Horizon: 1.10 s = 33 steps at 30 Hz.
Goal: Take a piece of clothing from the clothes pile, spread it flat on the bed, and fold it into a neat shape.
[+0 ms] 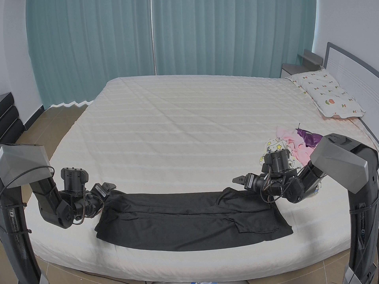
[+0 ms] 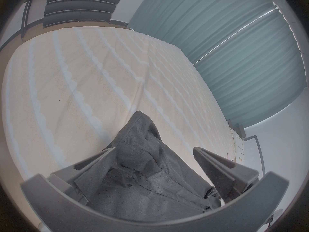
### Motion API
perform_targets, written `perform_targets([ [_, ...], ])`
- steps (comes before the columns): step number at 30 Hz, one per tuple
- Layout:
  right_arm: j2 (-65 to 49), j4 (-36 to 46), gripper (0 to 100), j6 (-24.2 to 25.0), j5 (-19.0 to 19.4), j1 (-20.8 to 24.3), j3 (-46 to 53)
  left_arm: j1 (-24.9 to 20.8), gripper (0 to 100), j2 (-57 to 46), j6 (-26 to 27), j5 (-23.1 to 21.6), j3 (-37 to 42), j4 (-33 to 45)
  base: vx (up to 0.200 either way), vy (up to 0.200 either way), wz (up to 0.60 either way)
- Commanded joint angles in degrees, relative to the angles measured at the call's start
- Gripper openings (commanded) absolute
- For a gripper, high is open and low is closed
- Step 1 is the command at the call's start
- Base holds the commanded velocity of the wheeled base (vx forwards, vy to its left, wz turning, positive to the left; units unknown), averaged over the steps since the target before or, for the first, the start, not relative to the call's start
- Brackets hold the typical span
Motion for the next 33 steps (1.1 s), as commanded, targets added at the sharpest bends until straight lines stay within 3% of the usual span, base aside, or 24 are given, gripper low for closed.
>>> perform_targets([
  [1, -0.90, 0.21, 100, 0.40, 0.11, -1.64, 2.24, 0.01, 100, -0.01, -0.04, 0.01, 0.09, -0.02, 0.000, 0.000, 0.00],
  [14, 0.95, 0.65, 100, 0.75, 0.28, -1.11, 4.97, 0.10, 100, -0.01, -0.04, 0.01, 0.09, -0.02, 0.000, 0.000, 0.00],
  [15, 0.95, 0.82, 0, 0.84, 0.37, -1.20, 4.88, 0.10, 100, -0.01, -0.04, 0.01, 0.09, -0.02, 0.000, 0.000, 0.00],
  [20, 0.07, 1.35, 0, 8.40, 0.37, -1.46, 4.00, 0.10, 100, -0.01, -0.04, 0.01, 0.09, -0.02, 0.000, 0.000, 0.00],
  [23, -0.28, 1.26, 0, 10.24, 0.37, -1.81, 4.09, 0.10, 100, -0.10, -0.04, 0.01, 0.09, -0.02, 0.000, 0.000, 0.00],
  [30, -2.48, -0.76, 0, 10.15, 0.37, -2.25, 6.90, 0.10, 100, -0.10, -0.04, 0.01, 0.18, -0.02, 0.000, 0.000, 0.00],
  [33, -4.33, -7.97, 0, 9.72, 0.81, -2.16, 10.77, 0.10, 100, -0.19, 0.04, 0.01, 0.18, -0.02, 0.000, 0.000, 0.00],
])
